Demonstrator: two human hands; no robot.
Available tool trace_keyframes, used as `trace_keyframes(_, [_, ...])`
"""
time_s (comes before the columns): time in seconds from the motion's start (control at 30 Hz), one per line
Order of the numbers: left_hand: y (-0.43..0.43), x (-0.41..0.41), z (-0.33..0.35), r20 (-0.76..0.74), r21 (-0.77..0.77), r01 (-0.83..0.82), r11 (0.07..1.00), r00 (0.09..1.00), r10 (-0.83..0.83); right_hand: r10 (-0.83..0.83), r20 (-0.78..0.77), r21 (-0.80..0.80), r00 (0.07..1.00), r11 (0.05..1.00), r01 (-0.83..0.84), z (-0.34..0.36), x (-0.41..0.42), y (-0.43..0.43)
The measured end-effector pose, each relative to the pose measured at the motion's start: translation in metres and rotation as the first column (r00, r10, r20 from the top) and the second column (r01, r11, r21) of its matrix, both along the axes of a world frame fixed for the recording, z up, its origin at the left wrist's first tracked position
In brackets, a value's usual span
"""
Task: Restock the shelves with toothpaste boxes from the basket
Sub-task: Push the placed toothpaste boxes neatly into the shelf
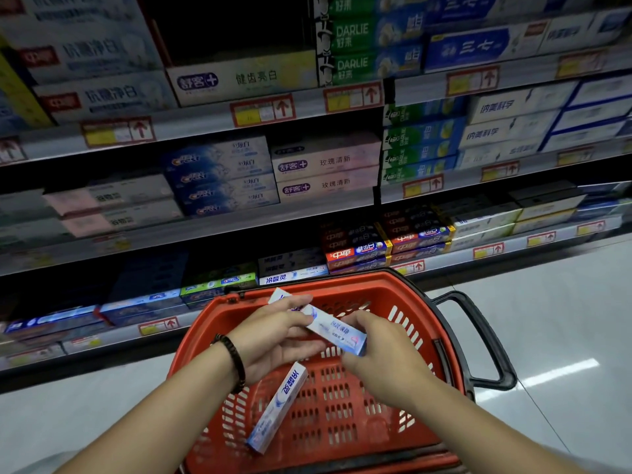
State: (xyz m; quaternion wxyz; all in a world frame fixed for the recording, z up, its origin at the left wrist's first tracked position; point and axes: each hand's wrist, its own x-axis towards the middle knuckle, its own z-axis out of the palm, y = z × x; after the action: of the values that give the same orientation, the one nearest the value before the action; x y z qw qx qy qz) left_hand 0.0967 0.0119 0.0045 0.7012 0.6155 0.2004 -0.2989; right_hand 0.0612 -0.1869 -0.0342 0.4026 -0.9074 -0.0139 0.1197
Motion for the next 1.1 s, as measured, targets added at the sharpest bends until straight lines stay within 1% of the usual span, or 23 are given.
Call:
trace_keyframes(0.07, [0.003,0.0,-0.001,0.023,-0.01,-0.031,0.999,0.999,0.031,-0.047,-0.034,0.093,0.998,0.994,0.05,0.003,0.001,-0.001])
trace_keyframes(0.13, [0.006,0.0,-0.004,0.056,0.023,-0.054,0.998,0.997,0.053,-0.062,-0.051,0.155,0.997,0.985,0.069,0.004,0.003,-0.004])
trace_keyframes(0.2, [0.012,0.0,-0.007,0.114,0.126,-0.067,0.99,0.992,0.053,-0.086,-0.06,0.201,0.995,0.975,0.096,0.006,0.006,-0.007])
trace_keyframes(0.3, [0.023,0.005,-0.014,0.211,0.314,-0.075,0.947,0.977,0.007,-0.126,-0.096,0.33,0.987,0.932,0.151,0.007,0.012,-0.01])
trace_keyframes(0.37, [0.031,0.01,-0.018,0.24,0.392,-0.098,0.915,0.971,0.001,-0.155,-0.159,0.412,0.975,0.887,0.208,0.008,0.016,-0.011])
trace_keyframes(0.43, [0.036,0.013,-0.017,0.254,0.429,-0.113,0.896,0.967,0.0,-0.174,-0.193,0.462,0.966,0.852,0.246,0.009,0.019,-0.012])
trace_keyframes(0.57, [0.039,0.017,-0.016,0.285,0.412,-0.141,0.9,0.958,0.019,-0.152,-0.224,0.518,0.963,0.818,0.249,0.01,0.023,-0.015])
trace_keyframes(0.7, [0.039,0.02,-0.019,0.276,0.383,-0.169,0.908,0.959,0.062,-0.104,-0.241,0.565,0.965,0.793,0.227,0.011,0.023,-0.016])
trace_keyframes(0.8, [0.04,0.021,-0.021,0.266,0.376,-0.175,0.91,0.961,0.075,-0.087,-0.249,0.572,0.965,0.791,0.218,0.011,0.022,-0.015])
trace_keyframes(0.93, [0.041,0.018,-0.024,0.25,0.346,-0.168,0.923,0.965,0.082,-0.157,-0.263,0.572,0.952,0.769,0.285,0.012,0.024,-0.015])
trace_keyframes(1.03, [0.044,0.018,-0.026,0.262,0.343,-0.193,0.92,0.96,0.103,-0.269,-0.294,0.602,0.917,0.693,0.396,0.014,0.026,-0.012])
trace_keyframes(1.1, [0.046,0.018,-0.026,0.26,0.314,-0.208,0.926,0.957,0.127,-0.325,-0.31,0.62,0.893,0.643,0.449,0.016,0.028,-0.009])
